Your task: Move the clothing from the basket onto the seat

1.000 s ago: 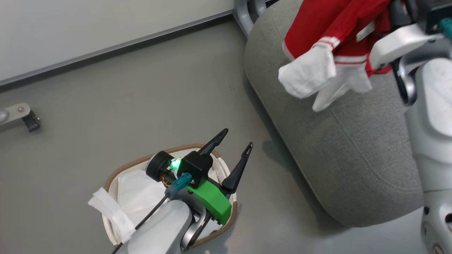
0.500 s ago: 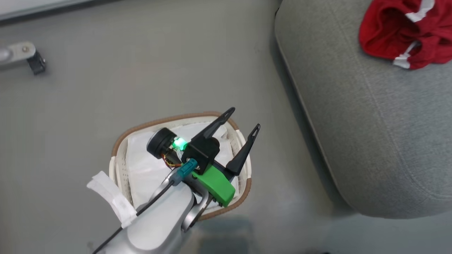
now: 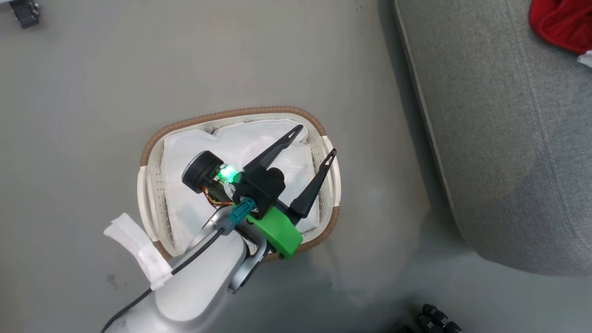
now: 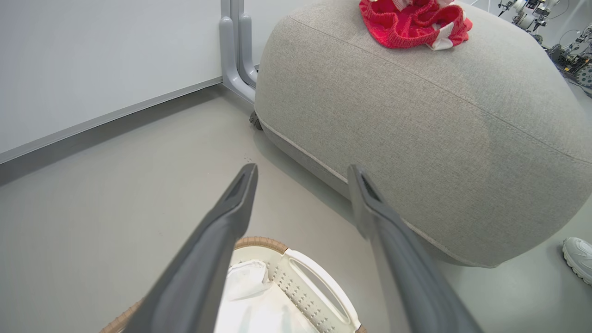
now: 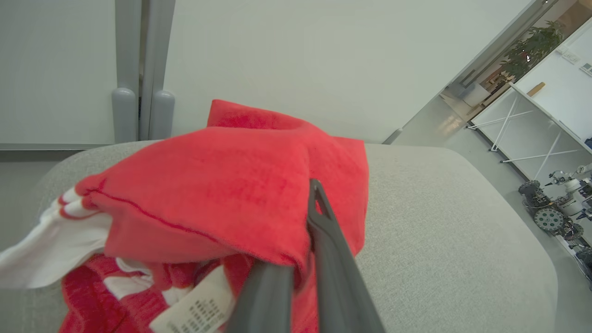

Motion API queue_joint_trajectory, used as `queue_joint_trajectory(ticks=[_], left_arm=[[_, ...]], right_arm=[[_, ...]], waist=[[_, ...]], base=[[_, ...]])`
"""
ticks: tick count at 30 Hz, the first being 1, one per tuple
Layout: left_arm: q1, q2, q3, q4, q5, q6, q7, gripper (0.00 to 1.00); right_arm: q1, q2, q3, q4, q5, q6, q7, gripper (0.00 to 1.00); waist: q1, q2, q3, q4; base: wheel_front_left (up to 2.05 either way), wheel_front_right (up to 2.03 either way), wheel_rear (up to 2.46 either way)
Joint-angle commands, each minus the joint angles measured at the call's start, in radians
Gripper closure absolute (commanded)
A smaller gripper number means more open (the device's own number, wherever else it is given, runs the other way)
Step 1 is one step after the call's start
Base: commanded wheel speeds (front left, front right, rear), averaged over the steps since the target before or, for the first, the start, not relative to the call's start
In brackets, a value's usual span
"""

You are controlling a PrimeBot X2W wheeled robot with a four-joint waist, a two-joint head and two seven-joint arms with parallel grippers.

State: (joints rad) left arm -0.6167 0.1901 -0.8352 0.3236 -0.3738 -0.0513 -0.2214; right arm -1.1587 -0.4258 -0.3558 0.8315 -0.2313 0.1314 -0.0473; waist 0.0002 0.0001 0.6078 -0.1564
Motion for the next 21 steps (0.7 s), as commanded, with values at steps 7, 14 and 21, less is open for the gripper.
queue_joint_trajectory(ticks=[7,14,21], left_arm=[[0.011,0.028,0.005,-0.026,-0.01,0.019,0.014,0.0],[0.02,0.026,-0.001,-0.039,-0.023,0.028,0.02,0.0],[0.036,0.017,0.012,-0.029,-0.041,0.039,0.003,0.0]], right_arm=[[0.084,0.072,-0.058,0.066,-0.066,-0.001,-0.078,1.0],[0.106,0.104,-0.065,0.128,-0.092,-0.001,-0.133,0.32],[0.143,0.114,-0.023,0.184,-0.068,-0.001,-0.195,0.0]], waist=[[-0.0002,-0.0001,0.001,-0.028],[-0.0002,-0.0001,-0.027,-0.046],[-0.0002,-0.0001,-0.086,-0.07]], base=[[0.0,0.0,0.0],[0.0,0.0,0.0],[0.0,0.0,0.0]])
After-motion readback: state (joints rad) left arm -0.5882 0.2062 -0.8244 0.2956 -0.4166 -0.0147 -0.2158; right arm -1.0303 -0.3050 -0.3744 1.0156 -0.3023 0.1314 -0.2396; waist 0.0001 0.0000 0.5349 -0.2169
